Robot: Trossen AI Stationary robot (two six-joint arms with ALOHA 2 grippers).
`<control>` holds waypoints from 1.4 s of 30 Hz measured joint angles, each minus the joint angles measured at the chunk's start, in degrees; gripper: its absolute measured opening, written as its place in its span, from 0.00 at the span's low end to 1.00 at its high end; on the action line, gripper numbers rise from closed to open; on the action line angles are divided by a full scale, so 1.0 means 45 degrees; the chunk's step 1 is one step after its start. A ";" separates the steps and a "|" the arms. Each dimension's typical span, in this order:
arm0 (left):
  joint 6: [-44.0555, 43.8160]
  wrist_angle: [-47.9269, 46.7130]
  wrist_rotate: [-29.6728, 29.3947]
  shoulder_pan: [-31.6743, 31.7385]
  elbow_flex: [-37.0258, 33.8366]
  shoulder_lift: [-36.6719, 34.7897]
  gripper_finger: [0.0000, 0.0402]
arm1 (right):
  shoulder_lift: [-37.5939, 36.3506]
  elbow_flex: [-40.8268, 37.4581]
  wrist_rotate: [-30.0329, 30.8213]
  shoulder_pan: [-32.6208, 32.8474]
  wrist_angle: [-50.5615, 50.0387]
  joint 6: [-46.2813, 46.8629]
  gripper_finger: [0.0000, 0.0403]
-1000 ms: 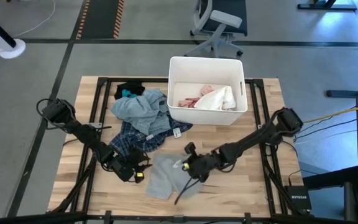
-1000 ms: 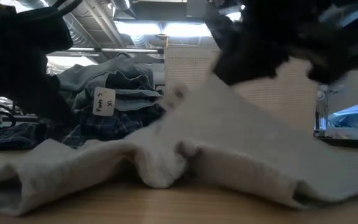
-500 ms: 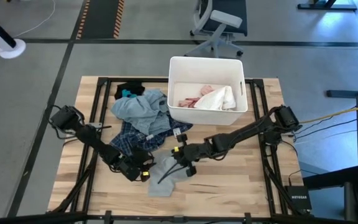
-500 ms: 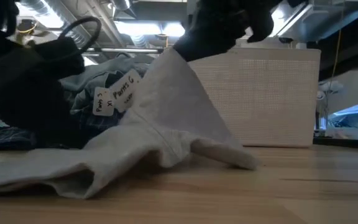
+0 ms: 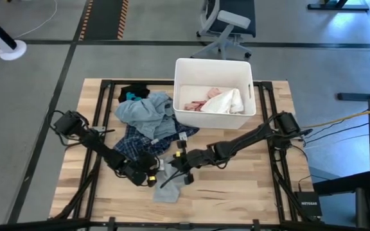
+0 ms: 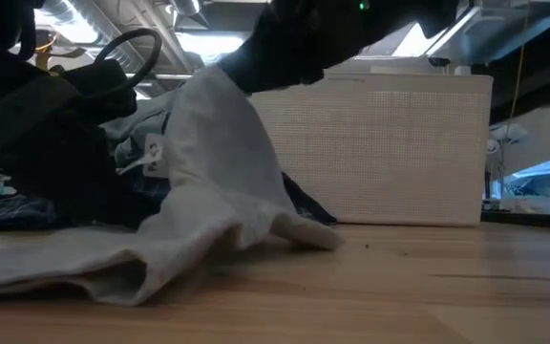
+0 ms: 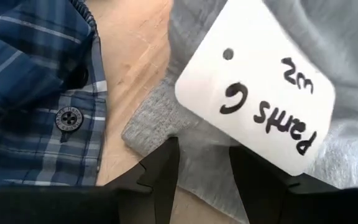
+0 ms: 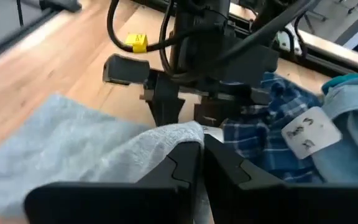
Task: Sort clothes
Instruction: Put the gray boxer into the white laundry bin
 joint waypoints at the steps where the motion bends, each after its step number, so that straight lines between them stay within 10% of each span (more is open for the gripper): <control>1: 0.0002 0.0028 0.0005 -0.0005 0.0005 -0.0002 0.35 | 0.0102 0.0010 -0.0044 -0.0037 0.0166 0.0337 0.10; 10: 0.0687 -0.0105 0.0503 -0.0041 -0.0005 -0.0334 0.35 | 0.0363 0.0015 -0.0180 -0.0078 -0.0456 -0.0441 0.36; 23: 0.0210 -0.3498 0.0989 -0.0525 -0.0039 -0.2758 0.35 | -0.1126 0.0342 0.1387 0.0536 -0.9401 -0.2100 0.55; 42: -0.0128 -0.3504 0.0626 -0.0422 -0.0010 -0.2793 0.35 | -0.0010 -0.2479 0.3868 0.3035 -0.4123 -0.3269 0.44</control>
